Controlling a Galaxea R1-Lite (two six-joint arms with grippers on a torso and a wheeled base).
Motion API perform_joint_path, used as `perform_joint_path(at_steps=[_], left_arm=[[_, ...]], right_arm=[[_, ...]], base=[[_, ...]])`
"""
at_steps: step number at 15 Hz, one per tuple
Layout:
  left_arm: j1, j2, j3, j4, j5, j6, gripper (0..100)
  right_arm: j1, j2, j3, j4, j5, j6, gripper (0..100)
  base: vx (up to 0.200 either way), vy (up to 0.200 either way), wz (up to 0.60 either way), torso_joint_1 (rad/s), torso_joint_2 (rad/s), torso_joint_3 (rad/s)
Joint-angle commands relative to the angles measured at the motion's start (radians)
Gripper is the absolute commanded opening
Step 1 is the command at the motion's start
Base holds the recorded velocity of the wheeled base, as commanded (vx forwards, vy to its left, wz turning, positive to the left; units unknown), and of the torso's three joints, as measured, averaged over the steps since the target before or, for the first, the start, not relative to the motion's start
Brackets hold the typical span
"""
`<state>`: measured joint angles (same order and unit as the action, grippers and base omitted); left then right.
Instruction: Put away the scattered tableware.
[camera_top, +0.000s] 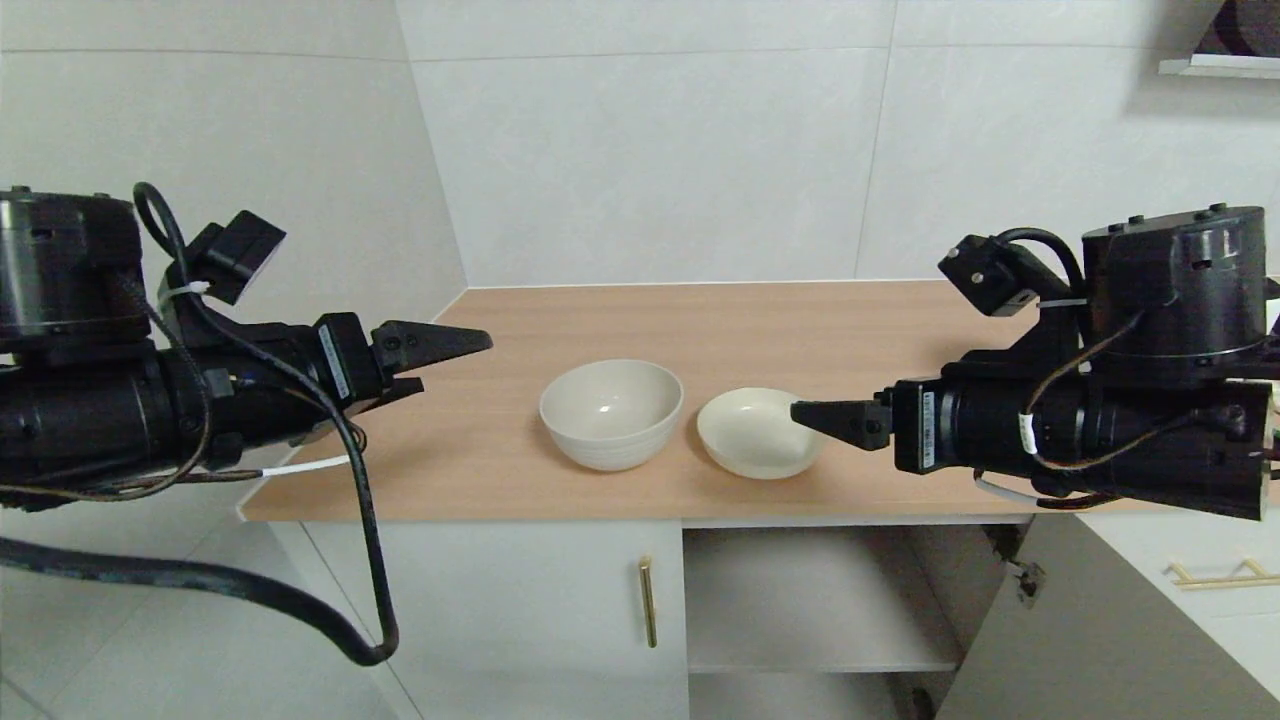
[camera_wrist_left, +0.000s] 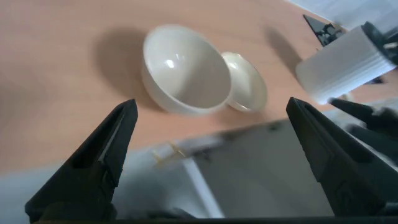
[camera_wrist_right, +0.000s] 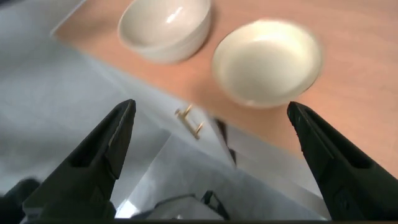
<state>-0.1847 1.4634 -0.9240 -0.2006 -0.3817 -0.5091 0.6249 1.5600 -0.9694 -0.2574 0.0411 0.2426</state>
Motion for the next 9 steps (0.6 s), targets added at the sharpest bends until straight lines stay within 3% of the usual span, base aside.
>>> perform_joint_path(at_steps=[1,3,7,9], left_arm=[[-0.007,0.057,-0.072,0.089,0.0,-0.04,100],[-0.007,0.097,-0.114,0.155,0.0,-0.089,100],[-0.027,0.164,-0.121,0.159,0.021,-0.126,100],[-0.048,0.227,-0.156,0.153,0.101,-0.183,100]], right_arm=[[-0.008,0.043,-0.003,-0.013,0.002,0.001,100],[-0.008,0.066,-0.037,0.007,-0.007,0.009,100],[-0.027,0.103,-0.152,0.175,-0.032,0.096,100],[-0.06,0.169,-0.218,0.23,-0.105,0.146,100]], base=[[0.0,0.0,0.0,0.056,-0.11,-0.066],[0.0,0.0,0.0,0.013,-0.03,-0.021],[0.0,0.0,0.0,0.0,0.0,0.0],[0.0,0.0,0.0,0.0,0.0,0.0]])
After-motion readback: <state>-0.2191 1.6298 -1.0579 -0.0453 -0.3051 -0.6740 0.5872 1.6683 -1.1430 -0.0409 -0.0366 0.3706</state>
